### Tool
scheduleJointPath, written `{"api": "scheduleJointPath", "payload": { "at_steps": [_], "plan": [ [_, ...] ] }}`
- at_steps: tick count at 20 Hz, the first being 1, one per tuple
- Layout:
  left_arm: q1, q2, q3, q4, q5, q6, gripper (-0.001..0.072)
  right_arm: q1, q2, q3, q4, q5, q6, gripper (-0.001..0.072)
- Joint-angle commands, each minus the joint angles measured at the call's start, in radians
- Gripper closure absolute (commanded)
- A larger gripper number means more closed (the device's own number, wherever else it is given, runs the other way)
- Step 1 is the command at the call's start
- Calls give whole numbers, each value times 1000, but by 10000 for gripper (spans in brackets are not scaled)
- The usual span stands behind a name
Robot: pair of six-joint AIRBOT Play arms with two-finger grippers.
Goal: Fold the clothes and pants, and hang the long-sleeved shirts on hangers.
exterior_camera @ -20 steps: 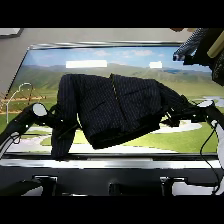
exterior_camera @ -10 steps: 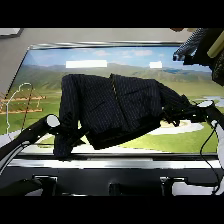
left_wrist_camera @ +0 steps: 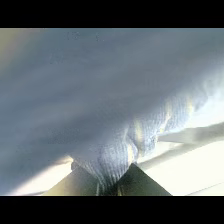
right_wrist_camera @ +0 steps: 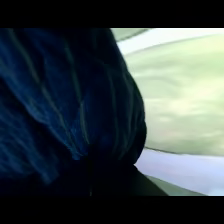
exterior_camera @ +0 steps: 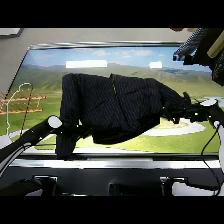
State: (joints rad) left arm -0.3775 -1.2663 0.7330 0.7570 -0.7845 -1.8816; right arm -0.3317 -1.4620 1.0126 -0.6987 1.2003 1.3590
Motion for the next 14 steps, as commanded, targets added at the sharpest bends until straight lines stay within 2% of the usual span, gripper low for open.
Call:
{"api": "scheduleJointPath", "payload": {
  "at_steps": [1, 5, 8, 11, 14],
  "plan": [
    [67, 36, 131, -5, 15, 149, 705, 0, 81, 58, 148, -82, -62, 699],
    [216, 54, 528, -5, -30, 154, 705, 0, 180, 406, 200, -200, -47, 700],
    [274, 54, 855, -5, -58, 154, 705, 0, 237, 748, 163, -215, -30, 700],
    [285, 69, 1120, 3, -106, 154, 704, 0, 307, 1029, 57, -184, 52, 699],
    [285, 135, 1270, 30, -161, 154, 704, 0, 466, 1095, -25, -201, 85, 698]
  ]
}}
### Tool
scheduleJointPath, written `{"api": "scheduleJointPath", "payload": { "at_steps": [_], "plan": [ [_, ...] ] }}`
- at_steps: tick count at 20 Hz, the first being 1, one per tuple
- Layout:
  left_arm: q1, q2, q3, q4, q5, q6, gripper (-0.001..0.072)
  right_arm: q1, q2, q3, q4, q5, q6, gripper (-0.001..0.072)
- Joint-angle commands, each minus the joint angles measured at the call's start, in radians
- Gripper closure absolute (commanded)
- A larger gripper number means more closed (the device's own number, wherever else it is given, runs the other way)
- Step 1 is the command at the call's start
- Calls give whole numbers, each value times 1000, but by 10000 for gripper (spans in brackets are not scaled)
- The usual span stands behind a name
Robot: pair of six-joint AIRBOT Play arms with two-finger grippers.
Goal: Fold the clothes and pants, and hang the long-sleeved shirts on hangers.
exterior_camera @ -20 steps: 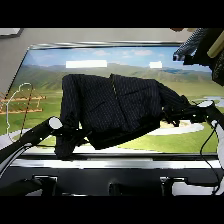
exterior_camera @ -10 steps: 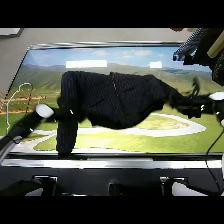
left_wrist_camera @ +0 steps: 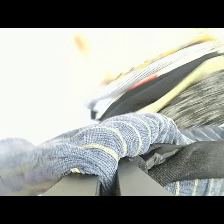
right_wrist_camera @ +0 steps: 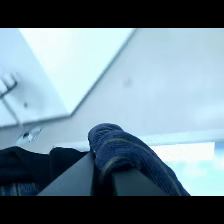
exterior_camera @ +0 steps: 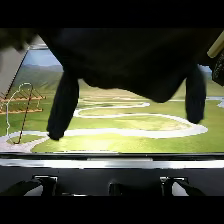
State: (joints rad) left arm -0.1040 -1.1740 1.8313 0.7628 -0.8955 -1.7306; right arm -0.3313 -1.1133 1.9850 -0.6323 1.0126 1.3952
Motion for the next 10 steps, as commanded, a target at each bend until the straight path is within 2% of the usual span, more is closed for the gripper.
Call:
{"api": "scheduleJointPath", "payload": {
  "at_steps": [1, 6, 10],
  "plan": [
    [11, 78, 189, 34, -58, 3, 703, 0, 180, 122, -146, -12, 66, 698],
    [11, 267, 190, 79, -59, -5, 703, 0, 391, 122, -449, 4, 226, 697],
    [11, 320, 189, 175, -109, -135, 704, 0, 407, 122, -496, 62, 252, 697]
  ]
}}
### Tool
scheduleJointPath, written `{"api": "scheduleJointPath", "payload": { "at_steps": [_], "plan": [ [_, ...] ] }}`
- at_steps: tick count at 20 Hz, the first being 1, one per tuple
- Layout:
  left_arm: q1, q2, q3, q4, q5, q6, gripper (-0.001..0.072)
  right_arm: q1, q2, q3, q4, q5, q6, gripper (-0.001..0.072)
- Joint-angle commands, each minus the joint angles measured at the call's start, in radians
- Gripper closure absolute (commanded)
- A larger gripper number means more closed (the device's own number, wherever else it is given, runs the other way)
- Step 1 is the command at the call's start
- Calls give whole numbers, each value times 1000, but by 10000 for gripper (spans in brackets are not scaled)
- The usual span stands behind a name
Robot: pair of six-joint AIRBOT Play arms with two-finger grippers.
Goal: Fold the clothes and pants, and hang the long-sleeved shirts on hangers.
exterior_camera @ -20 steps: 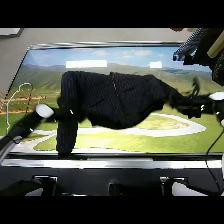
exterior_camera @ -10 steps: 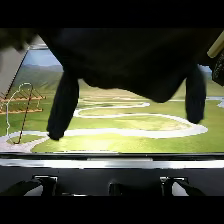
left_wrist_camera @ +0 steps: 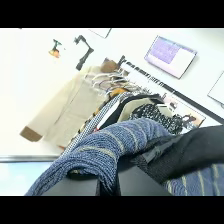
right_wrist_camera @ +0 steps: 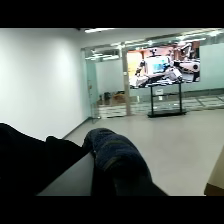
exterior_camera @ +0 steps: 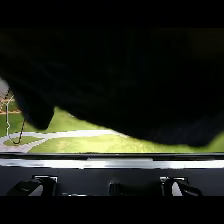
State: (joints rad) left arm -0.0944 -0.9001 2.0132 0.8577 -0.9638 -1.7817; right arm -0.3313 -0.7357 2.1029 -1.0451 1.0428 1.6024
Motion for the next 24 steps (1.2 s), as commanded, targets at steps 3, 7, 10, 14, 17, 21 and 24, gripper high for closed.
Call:
{"api": "scheduleJointPath", "payload": {
  "at_steps": [3, 7, 10, 14, 17, 21, 24],
  "plan": [
    [1, 14, -35, 195, -138, -221, 703, 0, -74, 4, -35, 101, 132, 697],
    [-19, -137, -163, 194, -195, -283, 704, 0, -362, -13, 126, 340, 268, 697],
    [-31, -336, -251, 195, -196, -255, 704, 0, -595, -92, 216, 423, 308, 696],
    [-32, -678, -269, 164, -97, -189, 703, 52, -907, -134, 194, 376, 309, 695],
    [-32, -891, -268, -9, 68, -112, 702, 156, -1092, -134, 138, 186, 253, 681],
    [-31, -995, -267, -102, 92, -72, 385, 224, -1176, -133, 72, 109, 166, 446],
    [-4, -959, -266, -88, 40, -72, 99, 189, -1124, -130, 25, 195, 139, 118]
  ]
}}
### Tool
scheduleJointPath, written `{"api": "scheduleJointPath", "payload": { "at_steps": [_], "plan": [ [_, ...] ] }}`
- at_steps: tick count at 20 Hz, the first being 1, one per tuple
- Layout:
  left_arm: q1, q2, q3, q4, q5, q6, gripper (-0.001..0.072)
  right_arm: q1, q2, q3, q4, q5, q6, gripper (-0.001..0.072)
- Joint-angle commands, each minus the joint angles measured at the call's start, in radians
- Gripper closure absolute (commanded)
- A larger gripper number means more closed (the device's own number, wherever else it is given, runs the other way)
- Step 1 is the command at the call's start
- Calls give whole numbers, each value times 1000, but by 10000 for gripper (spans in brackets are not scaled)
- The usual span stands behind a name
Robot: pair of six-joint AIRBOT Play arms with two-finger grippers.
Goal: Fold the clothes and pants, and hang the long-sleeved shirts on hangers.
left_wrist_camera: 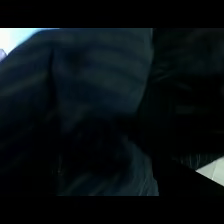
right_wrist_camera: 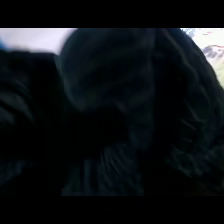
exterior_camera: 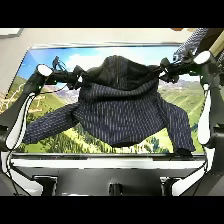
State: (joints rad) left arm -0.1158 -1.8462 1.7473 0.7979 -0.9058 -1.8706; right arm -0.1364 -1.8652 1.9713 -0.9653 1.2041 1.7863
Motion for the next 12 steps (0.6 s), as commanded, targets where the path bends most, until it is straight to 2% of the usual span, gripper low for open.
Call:
{"api": "scheduleJointPath", "payload": {
  "at_steps": [1, 2, 3, 5, 8, 10, 12],
  "plan": [
    [38, 17, 0, -19, -49, 16, 99, -35, 42, 1, -74, 81, -68, 80],
    [58, 53, 0, -15, -73, 16, 99, -69, 80, 1, -84, 132, -94, 72],
    [82, 97, 0, -3, -90, 16, 99, -111, 126, 1, -87, 181, -125, 24],
    [124, 195, 0, 49, -143, 15, 99, -195, 210, 0, -106, 264, -166, 25],
    [153, 344, -31, 254, -324, 2, 91, -330, 321, -53, -96, 328, -172, 25],
    [159, 459, -151, 358, -391, -12, 91, -390, 413, -195, -63, 319, -173, 25],
    [159, 599, -375, 390, -385, -57, 92, -390, 516, -407, -51, 294, -175, 24]
  ]
}}
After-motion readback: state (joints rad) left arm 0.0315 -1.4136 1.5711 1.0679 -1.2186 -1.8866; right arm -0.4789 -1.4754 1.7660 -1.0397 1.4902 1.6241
